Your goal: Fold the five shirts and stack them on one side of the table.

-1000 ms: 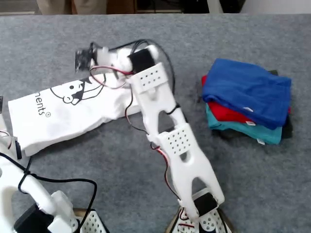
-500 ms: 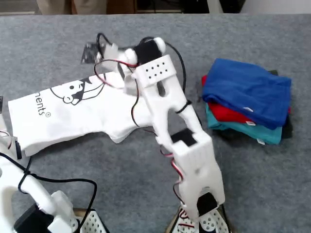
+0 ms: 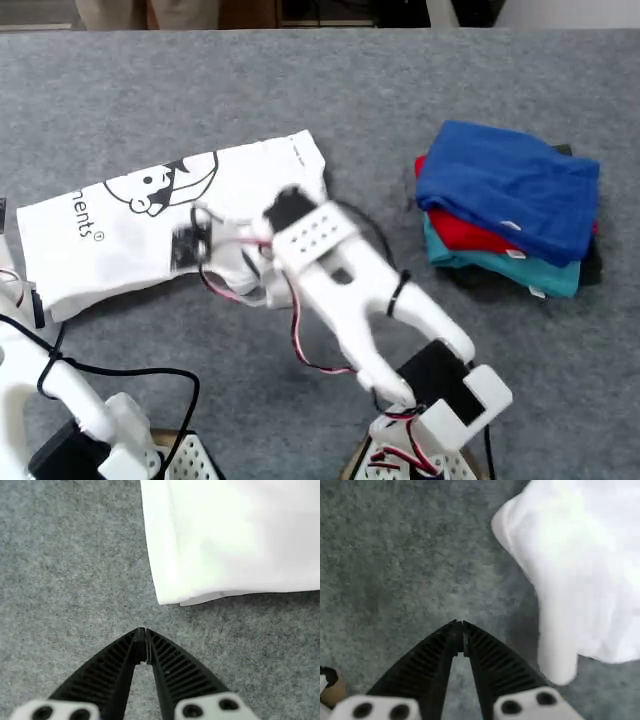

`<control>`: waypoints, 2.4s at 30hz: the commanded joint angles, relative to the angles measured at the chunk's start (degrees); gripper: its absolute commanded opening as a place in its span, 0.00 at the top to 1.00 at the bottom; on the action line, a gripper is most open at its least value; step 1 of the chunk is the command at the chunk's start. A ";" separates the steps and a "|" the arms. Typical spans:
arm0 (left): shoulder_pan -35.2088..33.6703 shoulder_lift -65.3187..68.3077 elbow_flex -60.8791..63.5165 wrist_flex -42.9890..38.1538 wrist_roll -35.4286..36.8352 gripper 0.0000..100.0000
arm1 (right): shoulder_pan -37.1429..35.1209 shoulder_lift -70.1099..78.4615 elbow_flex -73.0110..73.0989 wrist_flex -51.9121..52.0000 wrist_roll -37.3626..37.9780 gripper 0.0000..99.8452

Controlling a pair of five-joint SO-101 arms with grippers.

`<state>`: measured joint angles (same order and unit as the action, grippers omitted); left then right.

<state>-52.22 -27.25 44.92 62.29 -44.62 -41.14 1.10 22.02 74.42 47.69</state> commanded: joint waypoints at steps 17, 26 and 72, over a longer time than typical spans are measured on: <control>0.00 -1.71 0.35 -0.18 0.35 0.98 | 7.60 31.52 -45.49 -10.46 -2.46 1.00; 0.00 -1.71 1.14 -0.18 0.26 0.98 | 6.90 56.22 -86.90 -2.37 -2.81 1.00; -0.09 -1.71 1.41 -0.62 0.26 0.98 | 2.24 21.32 -27.56 -6.95 4.31 1.00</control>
<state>-52.22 -27.25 46.42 62.29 -44.62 -38.07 24.13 -5.58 73.10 51.21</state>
